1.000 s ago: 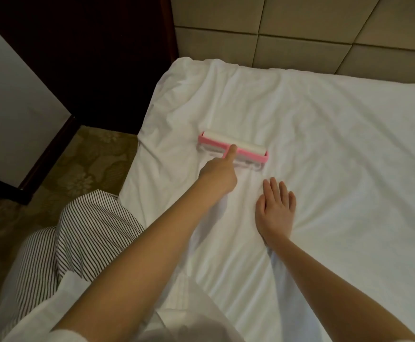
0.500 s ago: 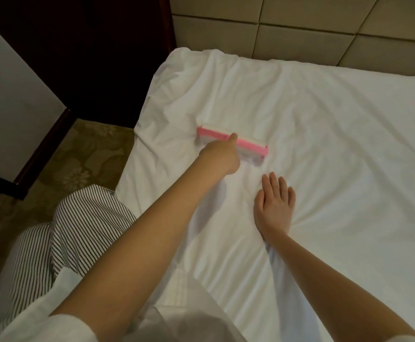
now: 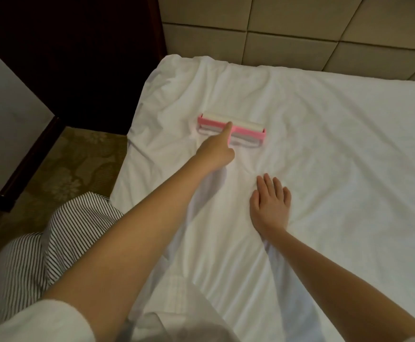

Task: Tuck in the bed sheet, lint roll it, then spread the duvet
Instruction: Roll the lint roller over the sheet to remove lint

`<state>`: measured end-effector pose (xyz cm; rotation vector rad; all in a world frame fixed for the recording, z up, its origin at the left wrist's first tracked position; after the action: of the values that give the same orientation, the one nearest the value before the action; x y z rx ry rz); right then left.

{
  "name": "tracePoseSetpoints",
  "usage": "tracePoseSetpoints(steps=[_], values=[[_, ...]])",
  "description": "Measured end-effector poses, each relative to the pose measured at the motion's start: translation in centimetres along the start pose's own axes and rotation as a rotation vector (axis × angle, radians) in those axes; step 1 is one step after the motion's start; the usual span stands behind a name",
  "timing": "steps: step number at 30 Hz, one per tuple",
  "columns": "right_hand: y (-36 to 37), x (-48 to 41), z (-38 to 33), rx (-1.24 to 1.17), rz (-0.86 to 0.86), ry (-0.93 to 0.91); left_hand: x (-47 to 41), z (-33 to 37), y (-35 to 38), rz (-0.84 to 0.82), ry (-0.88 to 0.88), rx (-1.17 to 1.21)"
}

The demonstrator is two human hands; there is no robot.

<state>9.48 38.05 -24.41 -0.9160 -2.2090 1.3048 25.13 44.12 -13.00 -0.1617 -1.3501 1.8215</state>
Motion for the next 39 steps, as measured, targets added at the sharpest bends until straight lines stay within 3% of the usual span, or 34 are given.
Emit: tracePoseSetpoints(steps=[3, 5, 11, 16, 20, 28, 39], values=[[-2.3, -1.8, -0.5, -0.129, 0.222, 0.021, 2.2, -0.1, -1.3, 0.198, 0.031, 0.062], [-3.8, -4.8, -0.2, -0.157, 0.277, 0.03, 4.5, -0.6, -1.1, 0.2, 0.05, 0.018], [-2.5, -10.9, 2.0, 0.067, -0.057, 0.063, 4.8, -0.6, 0.8, 0.054, -0.049, -0.355], [-0.6, -10.5, 2.8, 0.084, 0.036, -0.002, -2.8, 2.7, -0.9, 0.081, -0.1, -0.348], [-0.3, -10.6, 3.1, 0.04, 0.072, -0.01, -8.0, 4.7, -1.4, 0.009, -0.009, -0.294], [0.1, -10.8, 3.3, 0.01, 0.128, -0.048, -1.2, 3.5, -0.7, -0.156, -0.044, -0.352], [0.6, -10.7, 3.4, 0.02, 0.137, -0.047, -9.1, 6.1, -1.1, -0.023, -0.007, -0.218]])
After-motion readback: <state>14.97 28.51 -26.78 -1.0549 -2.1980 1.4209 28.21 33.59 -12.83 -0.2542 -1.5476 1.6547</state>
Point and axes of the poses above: each hand's wrist, its own x-axis away from the middle knuckle, its own y-axis out of the palm, z = x × y, the point moved 2 cm from there along -x, towards the middle knuckle, and after that the axes turned 11 degrees about -x, right-handed, at the moved point
